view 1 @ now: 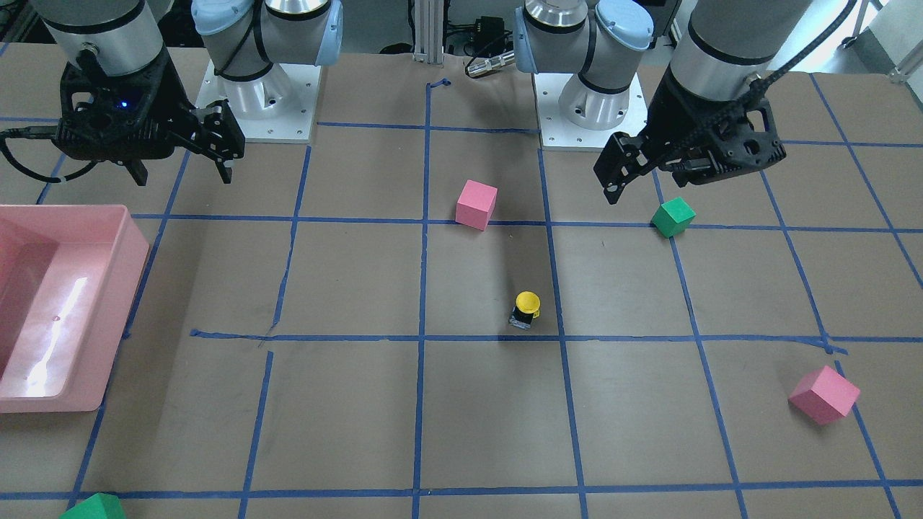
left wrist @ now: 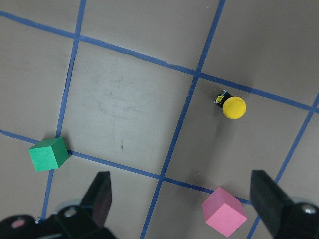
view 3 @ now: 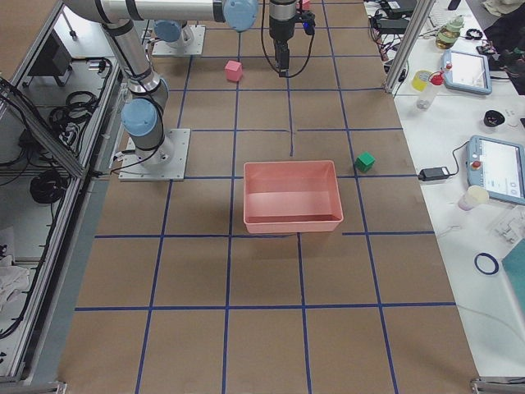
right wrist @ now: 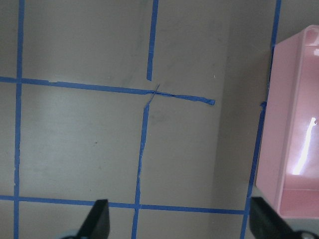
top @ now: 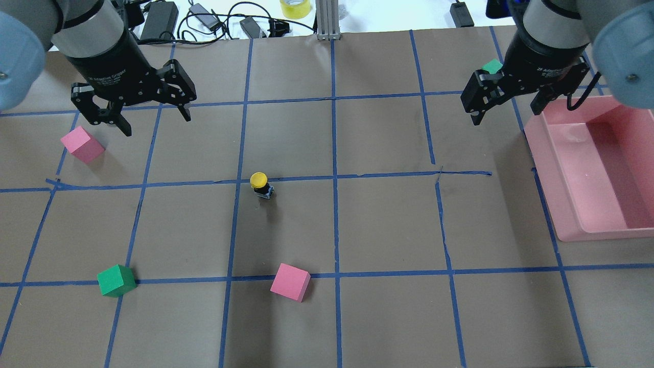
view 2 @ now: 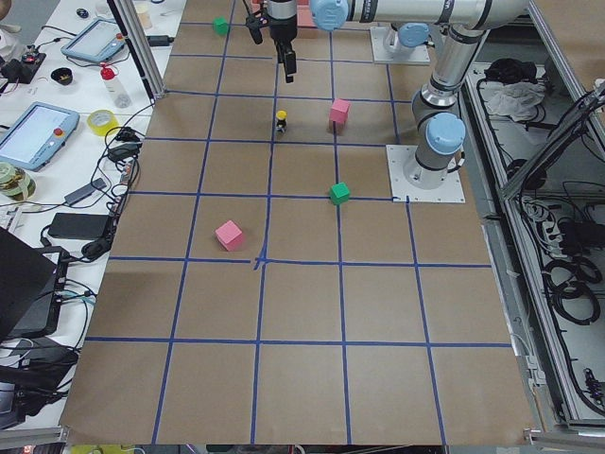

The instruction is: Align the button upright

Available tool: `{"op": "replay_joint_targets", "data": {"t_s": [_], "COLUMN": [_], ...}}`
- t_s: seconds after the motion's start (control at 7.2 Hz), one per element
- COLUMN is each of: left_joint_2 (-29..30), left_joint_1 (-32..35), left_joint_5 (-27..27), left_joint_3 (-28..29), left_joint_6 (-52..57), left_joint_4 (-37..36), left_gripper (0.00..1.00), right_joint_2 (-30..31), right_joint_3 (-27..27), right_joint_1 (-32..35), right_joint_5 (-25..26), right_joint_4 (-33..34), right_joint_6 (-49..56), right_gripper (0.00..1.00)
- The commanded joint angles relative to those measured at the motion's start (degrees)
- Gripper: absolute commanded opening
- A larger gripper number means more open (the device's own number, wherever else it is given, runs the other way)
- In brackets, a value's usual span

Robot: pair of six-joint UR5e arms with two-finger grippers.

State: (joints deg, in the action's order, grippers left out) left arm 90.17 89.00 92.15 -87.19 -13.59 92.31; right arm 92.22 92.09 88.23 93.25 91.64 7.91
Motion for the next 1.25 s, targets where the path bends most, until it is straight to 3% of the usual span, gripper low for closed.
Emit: {"op": "replay_joint_targets", "data": {"t_s": [0.0,0.42,1.11], "left_joint_2": [-1.0,-1.3,-1.3], "left_joint_1": [0.8,0.9,0.3], "left_joint_5": [0.1,-2.6,-2.7], "left_joint_3": [4.1,4.7,4.0], "left_joint_6": [2.7,14.6,14.8], "left_joint_4": [0.0,-0.2,-5.4], "left_gripper": [1.00,1.00,0.98], "right_joint_2": [0.0,0.0,-0.1], "right_joint_3": [0.0,0.1,0.9], "right_joint_1": [0.0,0.0,-0.2], "right_joint_5": [0.0,0.0,0.0], "right_joint_4": [0.0,-0.1,0.0], "right_joint_6": [0.0,0.0,0.0], "right_gripper": [1.00,1.00,1.00]}}
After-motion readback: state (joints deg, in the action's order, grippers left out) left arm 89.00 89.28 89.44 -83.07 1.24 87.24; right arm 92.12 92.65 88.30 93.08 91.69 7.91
